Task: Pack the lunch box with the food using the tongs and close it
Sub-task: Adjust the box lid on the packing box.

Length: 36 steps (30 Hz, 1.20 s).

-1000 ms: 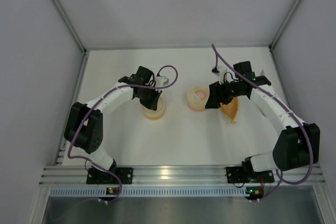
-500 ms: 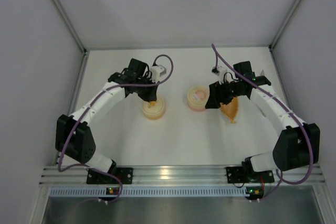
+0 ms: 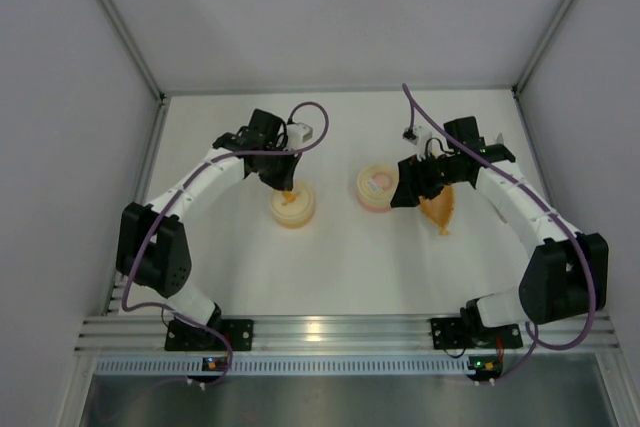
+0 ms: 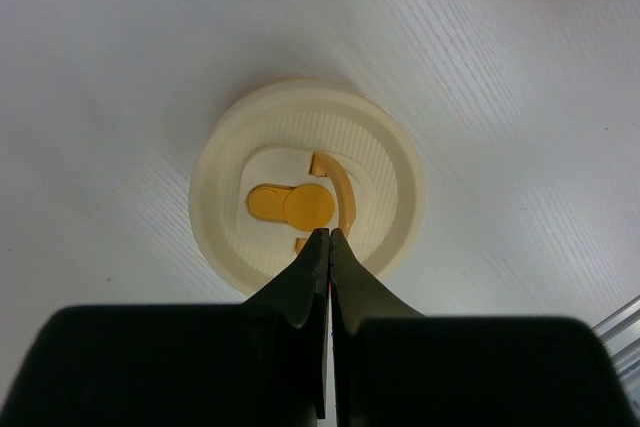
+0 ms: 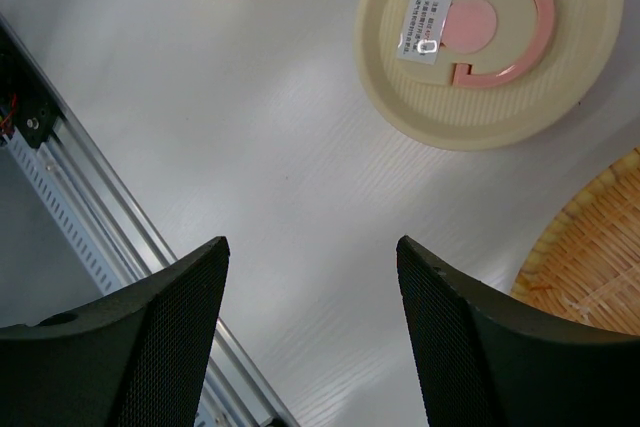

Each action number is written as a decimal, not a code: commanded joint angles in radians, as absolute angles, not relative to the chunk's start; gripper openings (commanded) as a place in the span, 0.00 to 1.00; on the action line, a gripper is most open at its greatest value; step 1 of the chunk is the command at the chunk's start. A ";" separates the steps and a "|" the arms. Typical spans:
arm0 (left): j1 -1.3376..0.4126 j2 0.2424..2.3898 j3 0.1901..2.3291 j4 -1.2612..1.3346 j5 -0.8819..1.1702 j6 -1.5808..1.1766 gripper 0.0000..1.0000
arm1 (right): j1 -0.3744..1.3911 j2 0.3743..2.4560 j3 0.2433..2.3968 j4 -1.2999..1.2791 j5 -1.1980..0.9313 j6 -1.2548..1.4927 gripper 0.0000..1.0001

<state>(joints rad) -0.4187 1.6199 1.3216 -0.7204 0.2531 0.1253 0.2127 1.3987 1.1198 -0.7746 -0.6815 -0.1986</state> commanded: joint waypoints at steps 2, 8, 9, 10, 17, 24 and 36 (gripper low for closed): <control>-0.419 1.631 1.322 -0.718 0.276 0.109 0.00 | 0.199 1.410 1.155 -0.759 -0.698 -0.206 0.68; -0.420 1.635 1.289 -0.710 0.302 0.117 0.00 | 0.199 1.420 1.152 -0.756 -0.699 -0.204 0.68; -0.420 1.637 1.286 -0.709 0.304 0.115 0.00 | 0.199 1.422 1.152 -0.755 -0.699 -0.203 0.68; -0.420 1.640 1.276 -0.707 0.307 0.117 0.00 | 0.199 1.424 1.152 -0.755 -0.701 -0.202 0.67; -0.425 1.640 1.250 -0.700 0.334 0.118 0.00 | 0.199 1.430 1.152 -0.755 -0.699 -0.202 0.68; -0.428 1.652 1.223 -0.687 0.347 0.117 0.00 | 0.199 1.427 1.150 -0.755 -0.701 -0.202 0.67; -0.430 1.672 1.223 -0.698 0.367 0.113 0.01 | 0.198 1.442 1.181 -0.765 -0.696 -0.215 0.68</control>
<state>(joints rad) -0.4259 1.6676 1.2209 -0.7033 0.3405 0.1135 0.2127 1.4319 1.1229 -0.7753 -0.6819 -0.1993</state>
